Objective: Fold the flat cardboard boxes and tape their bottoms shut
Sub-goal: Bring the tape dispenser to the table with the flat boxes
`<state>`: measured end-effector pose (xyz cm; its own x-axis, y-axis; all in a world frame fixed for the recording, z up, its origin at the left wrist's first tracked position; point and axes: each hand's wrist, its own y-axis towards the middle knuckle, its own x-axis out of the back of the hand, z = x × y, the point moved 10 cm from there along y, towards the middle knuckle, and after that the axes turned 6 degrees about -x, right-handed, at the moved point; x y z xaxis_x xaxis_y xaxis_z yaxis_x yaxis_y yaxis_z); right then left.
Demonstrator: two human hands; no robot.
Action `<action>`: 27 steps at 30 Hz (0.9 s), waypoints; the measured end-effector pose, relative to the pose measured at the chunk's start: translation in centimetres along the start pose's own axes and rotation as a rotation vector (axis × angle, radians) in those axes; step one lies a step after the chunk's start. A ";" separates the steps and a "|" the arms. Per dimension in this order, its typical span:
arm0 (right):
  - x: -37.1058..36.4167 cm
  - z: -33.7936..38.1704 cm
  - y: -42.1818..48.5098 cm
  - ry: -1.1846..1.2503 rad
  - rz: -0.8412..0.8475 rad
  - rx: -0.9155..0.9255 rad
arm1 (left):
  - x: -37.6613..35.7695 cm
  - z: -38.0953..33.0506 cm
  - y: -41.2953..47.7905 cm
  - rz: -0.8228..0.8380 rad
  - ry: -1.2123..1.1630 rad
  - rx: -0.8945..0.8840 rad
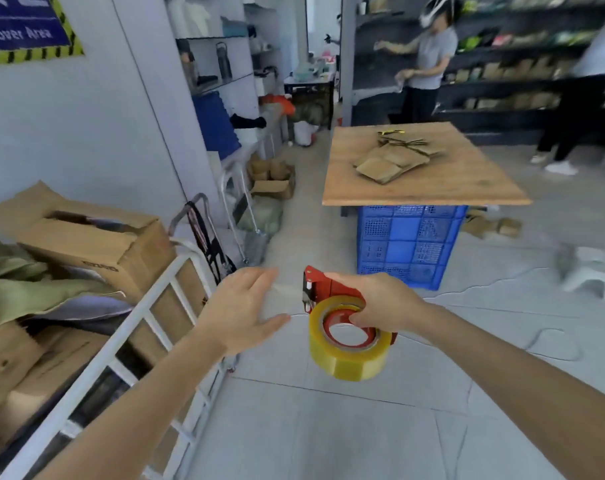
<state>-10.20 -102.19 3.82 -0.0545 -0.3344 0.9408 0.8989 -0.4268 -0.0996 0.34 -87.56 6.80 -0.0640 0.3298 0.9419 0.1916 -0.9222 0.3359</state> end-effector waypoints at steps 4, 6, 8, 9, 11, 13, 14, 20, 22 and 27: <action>2.1 -6.9 -0.2 0.010 -0.042 -0.087 | -3.3 -3.1 6.9 0.005 -0.049 -0.105; 2.7 -10.4 -0.1 0.015 -0.052 -0.139 | -5.2 -4.4 10.3 0.021 -0.068 -0.156; 3.5 -14.0 0.0 0.027 -0.068 -0.204 | -7.0 -5.8 13.9 0.030 -0.105 -0.213; 4.0 -15.9 0.1 0.029 -0.079 -0.236 | -7.7 -6.5 15.9 0.025 -0.119 -0.241; 5.5 -19.6 0.4 0.032 -0.101 -0.309 | -8.7 -8.0 20.1 0.006 -0.146 -0.306; 7.1 -22.9 0.7 0.027 -0.115 -0.374 | -9.5 -9.7 24.4 -0.018 -0.174 -0.376; 7.9 -24.5 0.9 0.030 -0.120 -0.405 | -9.9 -10.4 26.4 -0.026 -0.185 -0.411; 13.6 -33.2 2.0 0.051 -0.211 -0.572 | -12.5 -14.4 38.8 -0.057 -0.267 -0.558; 15.2 -36.5 2.1 0.056 -0.251 -0.619 | -13.3 -16.6 42.5 -0.074 -0.292 -0.614; 17.3 -45.1 2.1 0.064 -0.275 -0.724 | -16.5 -22.2 50.3 -0.027 -0.337 -0.690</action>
<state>-28.87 -146.75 5.27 -0.2790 -0.1752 0.9442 0.3425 -0.9367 -0.0726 -10.67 -143.85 8.21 0.2635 0.2952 0.9184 -0.4671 -0.7939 0.3893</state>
